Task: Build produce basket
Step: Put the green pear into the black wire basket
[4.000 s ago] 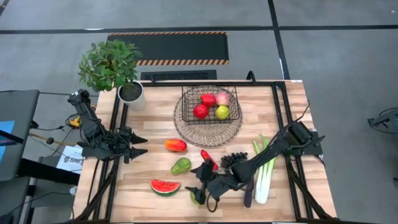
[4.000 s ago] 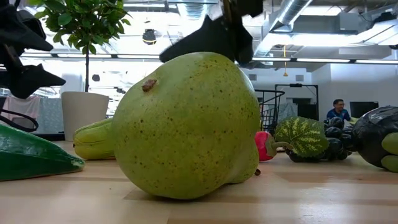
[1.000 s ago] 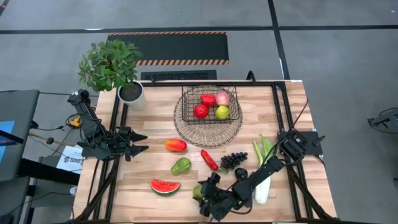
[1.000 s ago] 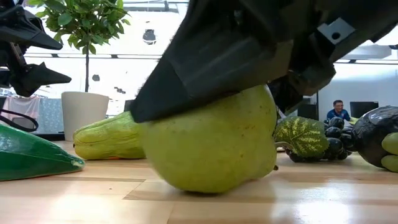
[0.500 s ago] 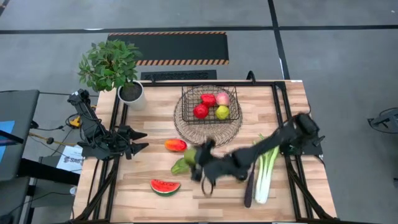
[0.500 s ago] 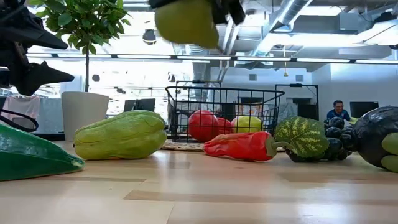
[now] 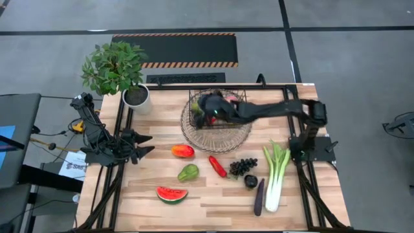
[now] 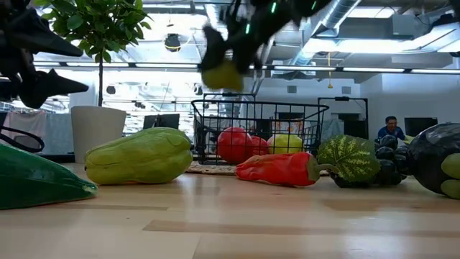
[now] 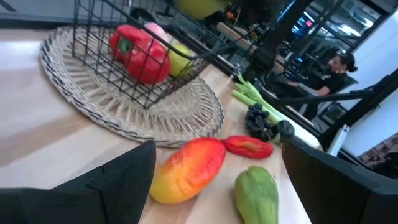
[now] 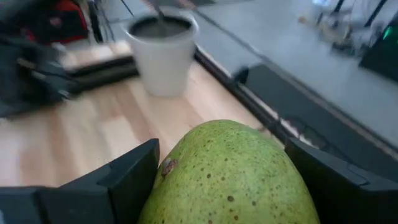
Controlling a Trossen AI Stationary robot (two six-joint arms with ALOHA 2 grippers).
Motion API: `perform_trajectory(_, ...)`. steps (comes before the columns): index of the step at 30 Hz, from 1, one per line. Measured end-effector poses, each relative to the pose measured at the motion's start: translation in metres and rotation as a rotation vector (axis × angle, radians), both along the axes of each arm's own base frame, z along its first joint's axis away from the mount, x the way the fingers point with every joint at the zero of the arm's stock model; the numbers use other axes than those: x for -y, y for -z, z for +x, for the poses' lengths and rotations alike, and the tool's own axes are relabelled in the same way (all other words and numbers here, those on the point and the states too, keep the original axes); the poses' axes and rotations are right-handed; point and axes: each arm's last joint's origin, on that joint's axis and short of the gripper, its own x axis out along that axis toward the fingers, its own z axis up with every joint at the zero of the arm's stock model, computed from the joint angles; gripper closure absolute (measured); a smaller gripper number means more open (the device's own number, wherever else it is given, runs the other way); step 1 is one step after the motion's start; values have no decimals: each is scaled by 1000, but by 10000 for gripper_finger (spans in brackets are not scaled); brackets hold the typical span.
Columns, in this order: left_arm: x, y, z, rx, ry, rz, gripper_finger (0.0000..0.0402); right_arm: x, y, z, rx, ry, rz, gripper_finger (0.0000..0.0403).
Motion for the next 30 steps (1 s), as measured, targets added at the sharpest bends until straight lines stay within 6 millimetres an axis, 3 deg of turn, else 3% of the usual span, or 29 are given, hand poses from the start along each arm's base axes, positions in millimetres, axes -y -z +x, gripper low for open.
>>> perform_trajectory(6,-1,0,0,3,-21,42,67,54,50,11,-17,74,115,66)
perform_trajectory(12,-2,0,-1,-7,-28,89,67,83,52,7,90,149,192,60)
perform_trajectory(22,-3,-1,-1,9,-72,117,67,98,54,0,134,226,243,56)
perform_trajectory(30,-3,-1,-1,14,-80,109,68,98,58,-1,106,233,253,39)
